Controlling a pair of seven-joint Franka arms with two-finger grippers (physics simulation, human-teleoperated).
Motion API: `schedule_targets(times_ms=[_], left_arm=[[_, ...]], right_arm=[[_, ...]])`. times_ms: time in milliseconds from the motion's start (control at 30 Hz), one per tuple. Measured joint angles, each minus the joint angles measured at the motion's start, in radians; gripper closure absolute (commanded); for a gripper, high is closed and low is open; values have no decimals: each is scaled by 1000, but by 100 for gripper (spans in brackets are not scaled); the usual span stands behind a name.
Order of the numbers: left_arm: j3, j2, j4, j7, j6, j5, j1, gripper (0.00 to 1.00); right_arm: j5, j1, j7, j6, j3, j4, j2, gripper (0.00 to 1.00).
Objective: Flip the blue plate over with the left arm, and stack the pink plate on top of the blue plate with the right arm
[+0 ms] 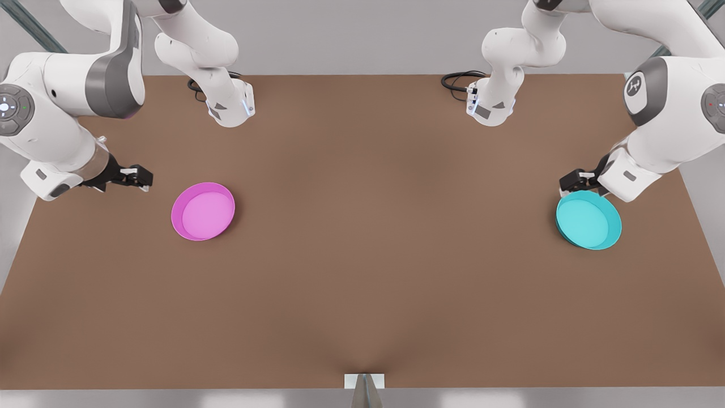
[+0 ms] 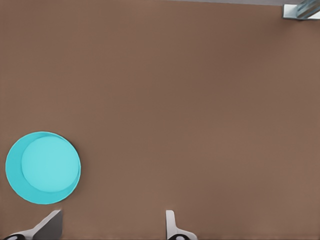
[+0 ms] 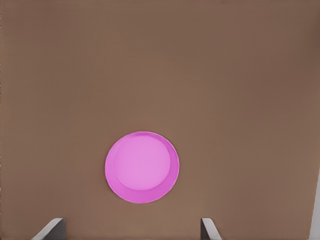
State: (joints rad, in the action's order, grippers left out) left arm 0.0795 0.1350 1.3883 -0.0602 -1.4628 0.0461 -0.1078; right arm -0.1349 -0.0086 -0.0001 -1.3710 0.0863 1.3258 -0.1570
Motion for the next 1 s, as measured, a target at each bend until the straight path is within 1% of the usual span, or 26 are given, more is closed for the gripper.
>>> schedule_targets(times_ms=[67,133,167,200,233,300,367,500,700,733,800,867,1000], left_arm=[[13,12,2,-2,9,1,-6,0],[44,80,8,1,13,7,36,0],[56,124,18,20,4,23,117,0],[78,179,26,51,-10,53,229,0],[120,237,50,93,-37,91,324,0],[195,298,184,199,-143,146,409,0],[239,362,245,319,-254,200,445,0],[259,498,264,548,-427,320,527,0],[261,570,272,819,-540,377,536,0],[261,576,280,850,-550,380,535,24],[261,580,286,902,-564,384,533,35],[261,581,288,948,-572,386,532,39],[260,582,289,1018,-572,389,528,39]], right_arm=[[6,2,1,-3,1,1,0,0],[10,2,2,-4,1,1,-1,0],[11,2,2,-5,1,1,-1,0],[12,1,2,-5,1,1,-1,0],[13,0,2,-5,1,1,-1,0],[14,-1,3,-6,0,0,-2,0],[14,-2,3,-6,0,0,-2,0],[15,1,5,-7,1,1,-5,0],[17,3,7,-6,1,6,-8,0],[18,4,8,-6,1,7,-8,0],[19,7,8,-3,2,10,-8,0],[20,12,9,1,2,11,-8,0],[21,14,10,6,4,11,-9,0]])
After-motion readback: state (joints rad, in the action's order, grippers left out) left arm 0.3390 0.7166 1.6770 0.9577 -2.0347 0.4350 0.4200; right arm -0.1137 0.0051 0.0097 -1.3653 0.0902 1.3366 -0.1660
